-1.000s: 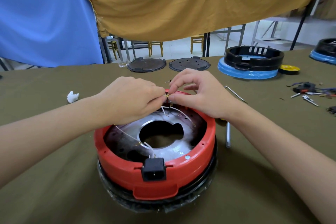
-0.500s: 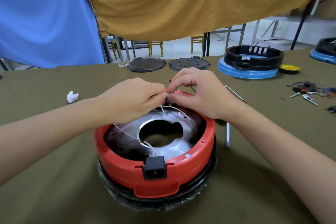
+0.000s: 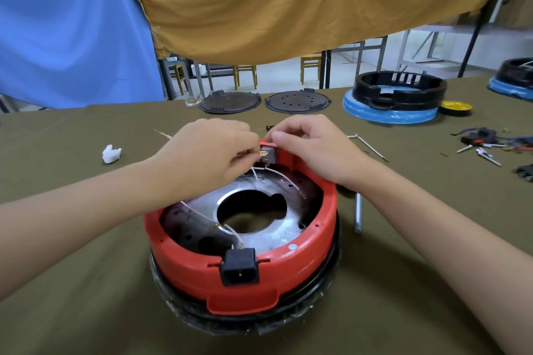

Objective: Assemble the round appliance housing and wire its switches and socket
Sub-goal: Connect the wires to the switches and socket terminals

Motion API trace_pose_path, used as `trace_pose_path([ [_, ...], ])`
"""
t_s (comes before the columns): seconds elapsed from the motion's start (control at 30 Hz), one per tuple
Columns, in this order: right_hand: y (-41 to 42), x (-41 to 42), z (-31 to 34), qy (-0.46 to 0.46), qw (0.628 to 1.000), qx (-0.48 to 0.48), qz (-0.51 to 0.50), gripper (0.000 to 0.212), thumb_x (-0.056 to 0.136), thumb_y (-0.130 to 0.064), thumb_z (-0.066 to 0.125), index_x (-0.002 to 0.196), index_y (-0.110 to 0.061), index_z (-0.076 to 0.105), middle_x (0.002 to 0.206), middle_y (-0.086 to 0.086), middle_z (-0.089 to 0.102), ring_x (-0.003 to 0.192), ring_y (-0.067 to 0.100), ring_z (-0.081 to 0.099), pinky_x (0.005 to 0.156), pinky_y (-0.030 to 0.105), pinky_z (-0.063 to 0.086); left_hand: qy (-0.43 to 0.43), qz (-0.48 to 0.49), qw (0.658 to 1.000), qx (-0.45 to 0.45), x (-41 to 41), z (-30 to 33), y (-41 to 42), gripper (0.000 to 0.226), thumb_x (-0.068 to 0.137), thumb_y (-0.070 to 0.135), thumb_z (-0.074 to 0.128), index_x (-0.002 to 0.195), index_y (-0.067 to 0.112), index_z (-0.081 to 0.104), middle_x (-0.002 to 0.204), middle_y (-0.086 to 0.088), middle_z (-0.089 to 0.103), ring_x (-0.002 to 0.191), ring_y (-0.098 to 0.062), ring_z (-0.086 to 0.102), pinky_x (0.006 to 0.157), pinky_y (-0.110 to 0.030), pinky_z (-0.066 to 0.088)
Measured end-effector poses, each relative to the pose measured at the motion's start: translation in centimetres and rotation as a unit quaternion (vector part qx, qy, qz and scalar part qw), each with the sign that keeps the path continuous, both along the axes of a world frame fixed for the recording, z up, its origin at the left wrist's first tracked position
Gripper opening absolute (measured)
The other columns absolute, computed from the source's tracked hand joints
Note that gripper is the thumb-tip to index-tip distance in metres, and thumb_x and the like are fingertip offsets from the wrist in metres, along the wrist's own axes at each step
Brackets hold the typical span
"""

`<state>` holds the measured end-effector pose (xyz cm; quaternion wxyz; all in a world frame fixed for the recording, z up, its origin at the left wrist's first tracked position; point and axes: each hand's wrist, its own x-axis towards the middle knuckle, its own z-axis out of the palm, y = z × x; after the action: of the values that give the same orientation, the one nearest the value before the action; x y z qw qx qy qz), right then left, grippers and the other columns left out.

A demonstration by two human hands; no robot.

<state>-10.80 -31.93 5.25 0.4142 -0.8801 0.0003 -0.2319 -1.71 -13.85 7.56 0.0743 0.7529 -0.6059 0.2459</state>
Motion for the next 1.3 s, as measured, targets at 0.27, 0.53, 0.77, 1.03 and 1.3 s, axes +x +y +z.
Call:
trace_pose_path([
  [0.27, 0.6, 0.1, -0.6, 0.137, 0.974, 0.172, -0.052, 0.028, 0.097, -0.006, 0.050, 0.109, -0.019, 0.072, 0.105, 0.007, 0.074, 0.087, 0.015, 0.067, 0.086, 0.034, 0.055, 0.171, 0.126, 0.977, 0.006, 0.3, -1.1, -1.1, 0.014, 0.086, 0.025, 0.067, 0.073, 0.022, 0.071, 0.064, 0.013, 0.066, 0.064, 0.001, 0.059, 0.057, -0.020, 0.041],
  [0.53, 2.2, 0.0, -0.8, 0.138, 0.964, 0.219, -0.062, 0.034, 0.092, 0.000, 0.044, 0.085, -0.022, 0.069, 0.075, 0.002, 0.069, 0.060, 0.014, 0.061, 0.054, 0.024, 0.049, 0.185, 0.163, 0.969, 0.013, -0.2, -0.9, -1.5, 0.016, 0.084, 0.026, 0.070, 0.069, 0.026, 0.071, 0.063, 0.015, 0.066, 0.065, -0.004, 0.063, 0.056, -0.020, 0.040],
  [0.77, 2.5, -0.3, -0.6, 0.134, 0.959, 0.243, -0.058, 0.033, 0.089, 0.000, 0.044, 0.092, -0.016, 0.073, 0.079, 0.008, 0.070, 0.066, 0.021, 0.061, 0.063, 0.034, 0.051, 0.258, 0.178, 0.949, -0.031, -0.3, -0.9, -1.6, 0.011, 0.079, 0.024, 0.075, 0.068, 0.027, 0.074, 0.055, 0.017, 0.065, 0.055, 0.009, 0.058, 0.053, -0.014, 0.037],
  [1.03, 2.5, -0.4, -0.6, 0.129, 0.956, 0.258, -0.057, 0.032, 0.088, 0.000, 0.044, 0.094, -0.013, 0.074, 0.079, 0.009, 0.069, 0.063, 0.019, 0.061, 0.058, 0.032, 0.050, 0.286, 0.199, 0.937, -0.026, -0.5, -1.0, -1.5, 0.013, 0.077, 0.031, 0.080, 0.068, 0.027, 0.072, 0.057, 0.017, 0.065, 0.055, 0.007, 0.058, 0.053, -0.013, 0.036],
  [1.3, 2.5, -0.3, -0.7, 0.126, 0.958, 0.252, -0.056, 0.031, 0.089, -0.003, 0.046, 0.095, -0.013, 0.074, 0.079, 0.007, 0.068, 0.065, 0.017, 0.059, 0.057, 0.028, 0.049, 0.240, 0.176, 0.954, -0.027, -1.0, -1.0, -1.2, 0.015, 0.082, 0.021, 0.074, 0.068, 0.026, 0.068, 0.062, 0.015, 0.063, 0.056, 0.004, 0.054, 0.055, -0.016, 0.037],
])
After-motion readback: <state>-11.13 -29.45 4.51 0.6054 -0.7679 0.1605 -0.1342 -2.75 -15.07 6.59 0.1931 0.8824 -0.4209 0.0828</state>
